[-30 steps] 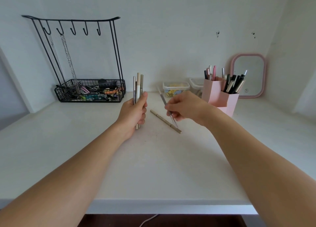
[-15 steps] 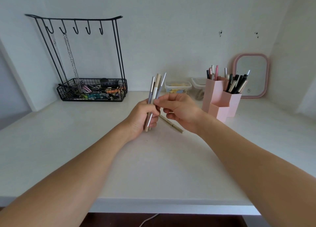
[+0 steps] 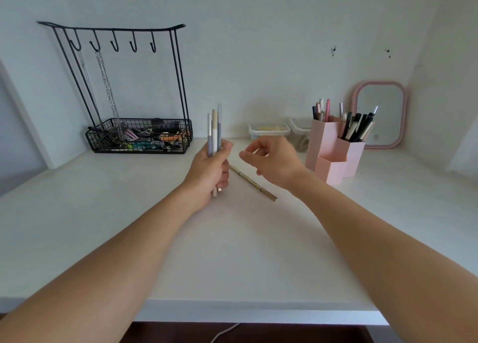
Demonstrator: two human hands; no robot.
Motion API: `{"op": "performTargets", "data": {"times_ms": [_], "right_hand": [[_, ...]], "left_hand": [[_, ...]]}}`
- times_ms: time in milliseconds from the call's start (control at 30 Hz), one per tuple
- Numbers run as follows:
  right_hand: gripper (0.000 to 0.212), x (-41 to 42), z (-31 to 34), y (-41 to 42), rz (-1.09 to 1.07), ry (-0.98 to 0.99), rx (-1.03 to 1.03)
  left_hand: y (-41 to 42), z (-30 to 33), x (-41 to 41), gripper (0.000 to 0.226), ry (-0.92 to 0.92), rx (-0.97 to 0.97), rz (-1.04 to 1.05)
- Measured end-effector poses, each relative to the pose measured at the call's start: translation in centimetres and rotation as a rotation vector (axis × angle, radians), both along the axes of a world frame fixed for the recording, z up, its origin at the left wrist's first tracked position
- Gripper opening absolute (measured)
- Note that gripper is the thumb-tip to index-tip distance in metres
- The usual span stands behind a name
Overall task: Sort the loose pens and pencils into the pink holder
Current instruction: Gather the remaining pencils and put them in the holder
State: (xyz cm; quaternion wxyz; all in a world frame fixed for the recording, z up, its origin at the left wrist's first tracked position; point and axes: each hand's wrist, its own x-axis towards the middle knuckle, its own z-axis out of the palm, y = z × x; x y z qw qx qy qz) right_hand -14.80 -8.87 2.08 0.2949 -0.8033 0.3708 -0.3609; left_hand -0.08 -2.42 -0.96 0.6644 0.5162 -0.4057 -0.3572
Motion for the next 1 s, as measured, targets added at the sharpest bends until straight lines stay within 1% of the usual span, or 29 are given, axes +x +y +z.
{"op": "performTargets", "data": {"times_ms": [67, 100, 200, 267, 367, 533, 633, 700, 767, 833, 900, 933, 1000], "right_hand": [[0.03, -0.6, 0.1, -0.6, -0.043, 0.235, -0.104], [0.033, -0.9, 0.1, -0.6, -0.036, 0.318, -0.119], [0.037, -1.1, -0.1, -0.4, -0.005, 0.459, -0.093], [0.031, -1.1, -0.2, -0.3, 0.02, 0.544, -0.093], [0.023, -1.4, 0.1, -0.4, 0.042, 0.605, -0.067], [0.027, -1.6, 0.6, -0.4, 0.051, 0.672, -0.05], [0.027, -1.6, 0.5, -0.5, 0.049, 0.69, -0.067], [0.028, -1.4, 0.5, -0.6, 0.041, 0.569, 0.021], [0.025, -1.3, 0.6, -0.6, 0.058, 0.33, 0.173], [0.021, -1.2, 1.1, -0.4, 0.13, 0.111, 0.293], [0.015, -1.1, 1.5, 0.0, 0.223, -0.059, 0.376], [0.013, -1.0, 1.6, 0.2, 0.266, -0.129, 0.41], [0.017, -1.0, 1.6, 0.6, 0.335, -0.225, 0.442]], "left_hand": [[0.0, 0.3, 0.5, 0.029, 0.066, 0.02, 0.068], [0.0, 0.4, 0.7, 0.035, 0.102, 0.031, 0.094], [0.0, 0.5, 0.8, 0.045, 0.137, 0.035, 0.136], [-0.1, 0.4, 0.8, 0.047, 0.106, 0.023, 0.152], [-0.1, 0.3, 0.8, 0.043, 0.048, 0.014, 0.17], [-0.2, -0.1, 0.8, 0.035, -0.046, 0.031, 0.15], [-0.1, -0.1, 0.6, 0.037, -0.068, 0.045, 0.09], [0.0, 0.0, 0.6, 0.038, -0.074, 0.053, 0.073], [0.1, -0.1, 0.7, 0.035, -0.104, 0.043, 0.065], [0.1, -0.1, 0.7, 0.031, -0.121, 0.021, 0.049], [0.1, -0.1, 0.6, 0.031, -0.097, 0.015, 0.03], [0.2, 0.0, 0.5, 0.033, -0.079, 0.02, 0.021], [0.4, 0.3, 0.3, 0.039, -0.044, 0.033, 0.005]]}}
